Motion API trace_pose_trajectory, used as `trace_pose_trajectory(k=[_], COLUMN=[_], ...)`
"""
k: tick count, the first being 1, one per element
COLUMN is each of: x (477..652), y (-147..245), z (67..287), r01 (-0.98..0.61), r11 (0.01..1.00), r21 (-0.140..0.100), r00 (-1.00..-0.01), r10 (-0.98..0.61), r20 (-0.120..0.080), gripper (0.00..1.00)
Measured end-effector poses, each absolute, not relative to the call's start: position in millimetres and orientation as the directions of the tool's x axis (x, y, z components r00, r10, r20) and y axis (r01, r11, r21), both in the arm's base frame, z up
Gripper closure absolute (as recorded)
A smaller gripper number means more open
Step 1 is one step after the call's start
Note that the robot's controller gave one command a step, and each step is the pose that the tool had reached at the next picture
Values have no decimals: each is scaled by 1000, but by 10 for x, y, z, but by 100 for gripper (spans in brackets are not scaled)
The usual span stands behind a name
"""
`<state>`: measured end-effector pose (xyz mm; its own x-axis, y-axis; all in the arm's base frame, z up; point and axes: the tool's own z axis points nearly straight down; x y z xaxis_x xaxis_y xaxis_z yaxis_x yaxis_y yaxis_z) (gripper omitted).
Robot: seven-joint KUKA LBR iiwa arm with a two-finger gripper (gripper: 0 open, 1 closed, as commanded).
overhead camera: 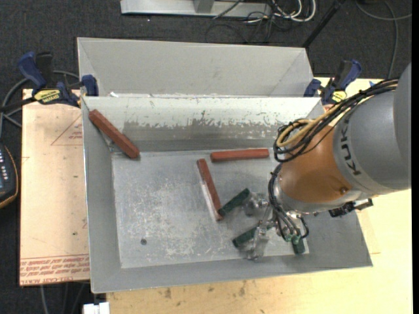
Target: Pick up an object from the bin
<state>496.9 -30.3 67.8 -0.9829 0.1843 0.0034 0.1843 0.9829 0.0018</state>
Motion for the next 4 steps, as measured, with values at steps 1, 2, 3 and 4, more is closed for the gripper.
trace_pose_trajectory(k=[1,2,3,4], x=[4983,5009,4992,5427], y=[-310,-180,-184,-45], z=[704,2161,2118,728], r01=[184,226,226,247], r11=[983,974,974,969], r21=[1,3,1,0], r00=[-983,-974,-974,-969], r10=[184,226,226,247], r20=[-1,-10,-2,3], gripper=[100,100,0,0])
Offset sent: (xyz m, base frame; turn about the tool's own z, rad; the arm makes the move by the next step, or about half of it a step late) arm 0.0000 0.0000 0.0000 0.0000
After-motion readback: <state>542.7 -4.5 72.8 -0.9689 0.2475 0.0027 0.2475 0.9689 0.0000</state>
